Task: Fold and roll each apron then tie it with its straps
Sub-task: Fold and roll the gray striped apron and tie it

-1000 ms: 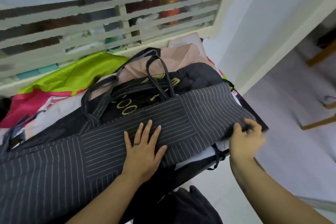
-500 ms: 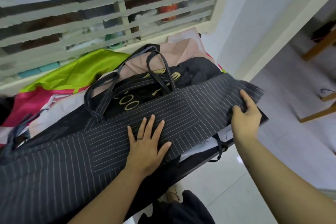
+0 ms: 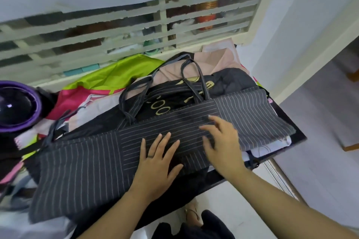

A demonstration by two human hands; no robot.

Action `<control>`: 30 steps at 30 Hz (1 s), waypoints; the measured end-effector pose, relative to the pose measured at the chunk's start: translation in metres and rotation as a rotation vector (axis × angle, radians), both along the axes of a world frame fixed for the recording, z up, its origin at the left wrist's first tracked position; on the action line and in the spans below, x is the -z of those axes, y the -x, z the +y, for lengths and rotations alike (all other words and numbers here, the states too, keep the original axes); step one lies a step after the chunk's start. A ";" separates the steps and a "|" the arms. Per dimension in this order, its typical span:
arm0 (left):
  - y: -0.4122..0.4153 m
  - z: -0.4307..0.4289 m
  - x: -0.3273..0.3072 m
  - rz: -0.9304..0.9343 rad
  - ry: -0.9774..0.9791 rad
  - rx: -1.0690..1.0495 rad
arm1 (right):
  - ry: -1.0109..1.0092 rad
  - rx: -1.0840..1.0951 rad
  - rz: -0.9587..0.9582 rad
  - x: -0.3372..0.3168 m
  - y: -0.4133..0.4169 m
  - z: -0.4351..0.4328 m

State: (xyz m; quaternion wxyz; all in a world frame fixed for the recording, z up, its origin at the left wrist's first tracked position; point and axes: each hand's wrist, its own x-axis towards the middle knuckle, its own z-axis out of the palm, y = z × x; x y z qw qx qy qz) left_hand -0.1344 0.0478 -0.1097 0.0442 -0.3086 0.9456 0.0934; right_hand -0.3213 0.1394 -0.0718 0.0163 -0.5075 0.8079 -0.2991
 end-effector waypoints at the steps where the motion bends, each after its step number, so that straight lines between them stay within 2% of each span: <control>1: -0.011 0.001 -0.001 -0.012 0.013 -0.037 | -0.070 -0.158 0.055 0.005 -0.016 -0.009; 3: -0.037 0.001 -0.002 -0.062 0.026 -0.136 | -0.259 -0.349 0.176 0.018 -0.046 -0.025; 7: -0.090 -0.006 0.006 -0.170 -0.012 -0.270 | -0.629 -0.370 0.307 0.047 -0.050 -0.028; 13: -0.141 -0.022 0.012 -0.184 -0.016 -0.592 | -0.723 -0.401 0.290 0.051 -0.038 -0.027; 16: -0.146 -0.031 -0.001 -0.185 -0.119 -0.855 | -0.753 -0.422 0.234 0.043 -0.039 -0.031; 18: -0.145 -0.035 -0.015 -0.179 -0.150 -0.906 | -0.749 -0.472 0.212 0.038 -0.033 -0.030; 20: -0.140 -0.031 -0.022 -0.090 -0.074 -0.854 | -0.710 -0.566 0.221 0.030 -0.026 -0.024; 21: -0.136 -0.027 -0.024 -0.025 0.007 -0.750 | -0.665 -0.625 0.246 0.026 -0.023 -0.019; 22: -0.130 -0.021 -0.026 0.020 0.078 -0.601 | -0.628 -0.683 0.277 0.022 -0.020 -0.013; 24: -0.117 -0.001 -0.024 -0.015 0.120 -0.263 | -0.610 -0.764 0.353 0.021 -0.015 0.000; 26: -0.107 0.017 -0.014 -0.059 0.123 -0.055 | -0.593 -0.776 0.420 0.024 -0.011 0.009; 30: -0.096 0.025 -0.001 -0.123 0.047 -0.078 | -0.557 -0.680 0.428 0.031 -0.011 0.011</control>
